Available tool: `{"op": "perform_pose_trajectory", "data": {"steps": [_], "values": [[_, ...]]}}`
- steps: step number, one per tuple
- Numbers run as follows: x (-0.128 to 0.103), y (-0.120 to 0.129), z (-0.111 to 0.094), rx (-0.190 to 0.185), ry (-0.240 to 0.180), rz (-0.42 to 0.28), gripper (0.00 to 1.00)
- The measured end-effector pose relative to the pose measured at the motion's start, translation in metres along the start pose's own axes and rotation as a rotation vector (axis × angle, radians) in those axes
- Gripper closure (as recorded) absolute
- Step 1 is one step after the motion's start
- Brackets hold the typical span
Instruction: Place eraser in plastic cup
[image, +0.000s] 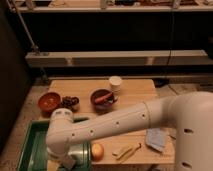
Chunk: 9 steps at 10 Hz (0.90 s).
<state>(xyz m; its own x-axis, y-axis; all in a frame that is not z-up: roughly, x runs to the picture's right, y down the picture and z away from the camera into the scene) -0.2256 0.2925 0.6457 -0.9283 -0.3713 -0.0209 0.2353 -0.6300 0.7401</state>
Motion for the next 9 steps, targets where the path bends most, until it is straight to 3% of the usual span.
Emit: {"op": "perform_pose_trajectory", "data": {"steps": [3, 9], "values": [[0.015, 0.008, 0.006, 0.008, -0.011, 0.014, 0.20], [0.028, 0.034, 0.028, -0.049, -0.025, 0.003, 0.20]]}}
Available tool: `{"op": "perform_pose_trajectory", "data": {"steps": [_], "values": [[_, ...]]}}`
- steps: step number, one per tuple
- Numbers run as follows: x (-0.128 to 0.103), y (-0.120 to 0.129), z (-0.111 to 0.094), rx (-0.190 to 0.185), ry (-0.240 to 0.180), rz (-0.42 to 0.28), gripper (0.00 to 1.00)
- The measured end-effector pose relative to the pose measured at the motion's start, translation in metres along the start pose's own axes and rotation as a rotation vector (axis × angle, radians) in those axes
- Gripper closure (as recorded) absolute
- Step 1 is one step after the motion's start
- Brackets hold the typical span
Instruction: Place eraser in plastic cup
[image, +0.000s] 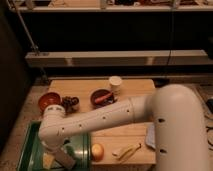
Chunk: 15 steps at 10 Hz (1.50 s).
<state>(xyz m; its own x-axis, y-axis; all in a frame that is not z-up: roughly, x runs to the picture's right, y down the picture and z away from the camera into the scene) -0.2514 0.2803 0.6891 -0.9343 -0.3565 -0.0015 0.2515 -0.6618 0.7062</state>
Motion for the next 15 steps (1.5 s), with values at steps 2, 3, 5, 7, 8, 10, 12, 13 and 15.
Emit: {"op": "perform_pose_trajectory", "data": {"steps": [2, 3, 5, 7, 8, 10, 12, 13, 15], "values": [[0.001, 0.009, 0.005, -0.024, 0.012, -0.016, 0.20], [0.000, 0.009, 0.013, -0.024, 0.010, -0.023, 0.20], [-0.007, 0.012, 0.032, -0.025, -0.007, -0.027, 0.20], [-0.013, 0.015, 0.036, -0.035, -0.023, -0.019, 0.20], [-0.017, 0.016, 0.034, -0.049, -0.034, -0.009, 0.20], [-0.023, 0.018, 0.022, -0.081, -0.040, 0.012, 0.20], [-0.026, 0.022, 0.006, -0.108, -0.034, 0.031, 0.20], [-0.029, 0.023, 0.001, -0.106, -0.035, 0.042, 0.20], [-0.034, 0.017, 0.004, -0.087, -0.040, 0.049, 0.20]]}}
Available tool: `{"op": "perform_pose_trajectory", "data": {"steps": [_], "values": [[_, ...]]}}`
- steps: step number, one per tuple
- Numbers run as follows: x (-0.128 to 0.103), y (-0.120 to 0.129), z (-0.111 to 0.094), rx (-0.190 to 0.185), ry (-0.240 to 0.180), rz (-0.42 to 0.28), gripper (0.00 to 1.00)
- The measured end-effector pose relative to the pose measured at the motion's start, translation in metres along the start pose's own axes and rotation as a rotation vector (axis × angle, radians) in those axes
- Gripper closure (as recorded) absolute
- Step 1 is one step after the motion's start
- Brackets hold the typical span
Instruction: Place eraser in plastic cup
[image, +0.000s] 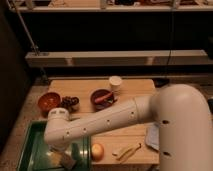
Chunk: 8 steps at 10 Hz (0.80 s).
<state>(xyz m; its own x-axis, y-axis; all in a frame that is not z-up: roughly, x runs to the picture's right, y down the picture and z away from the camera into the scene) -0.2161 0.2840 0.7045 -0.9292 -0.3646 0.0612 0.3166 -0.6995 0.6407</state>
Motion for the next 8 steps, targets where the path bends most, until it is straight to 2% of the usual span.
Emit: {"op": "perform_pose_trajectory", "data": {"steps": [5, 8], "values": [[0.000, -0.012, 0.008, 0.024, -0.002, 0.008, 0.20], [-0.010, -0.019, 0.014, 0.038, -0.019, 0.029, 0.20]]}}
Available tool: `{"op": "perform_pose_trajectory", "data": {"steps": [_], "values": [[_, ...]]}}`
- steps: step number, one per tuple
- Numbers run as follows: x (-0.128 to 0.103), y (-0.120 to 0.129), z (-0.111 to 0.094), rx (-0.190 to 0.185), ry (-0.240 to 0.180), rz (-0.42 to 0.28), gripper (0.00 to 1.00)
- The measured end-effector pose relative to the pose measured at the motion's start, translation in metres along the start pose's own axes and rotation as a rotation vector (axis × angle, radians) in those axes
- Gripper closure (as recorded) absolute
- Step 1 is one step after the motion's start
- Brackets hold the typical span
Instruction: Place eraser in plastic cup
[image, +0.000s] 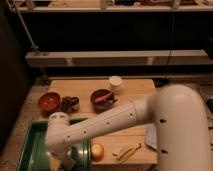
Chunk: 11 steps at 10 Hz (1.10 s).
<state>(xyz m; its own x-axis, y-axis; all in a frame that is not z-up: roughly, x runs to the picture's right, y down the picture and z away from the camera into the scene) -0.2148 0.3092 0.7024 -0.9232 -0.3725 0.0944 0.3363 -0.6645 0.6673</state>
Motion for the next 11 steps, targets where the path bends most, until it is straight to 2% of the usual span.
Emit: {"op": "perform_pose_trajectory", "data": {"steps": [2, 6, 8, 11], "values": [[-0.002, -0.001, 0.004, 0.006, -0.009, 0.003, 0.20], [0.009, -0.008, 0.009, 0.015, -0.011, -0.011, 0.20], [0.012, -0.013, 0.016, 0.025, -0.021, -0.015, 0.33], [0.009, -0.015, 0.030, 0.040, -0.046, -0.007, 0.63]]}}
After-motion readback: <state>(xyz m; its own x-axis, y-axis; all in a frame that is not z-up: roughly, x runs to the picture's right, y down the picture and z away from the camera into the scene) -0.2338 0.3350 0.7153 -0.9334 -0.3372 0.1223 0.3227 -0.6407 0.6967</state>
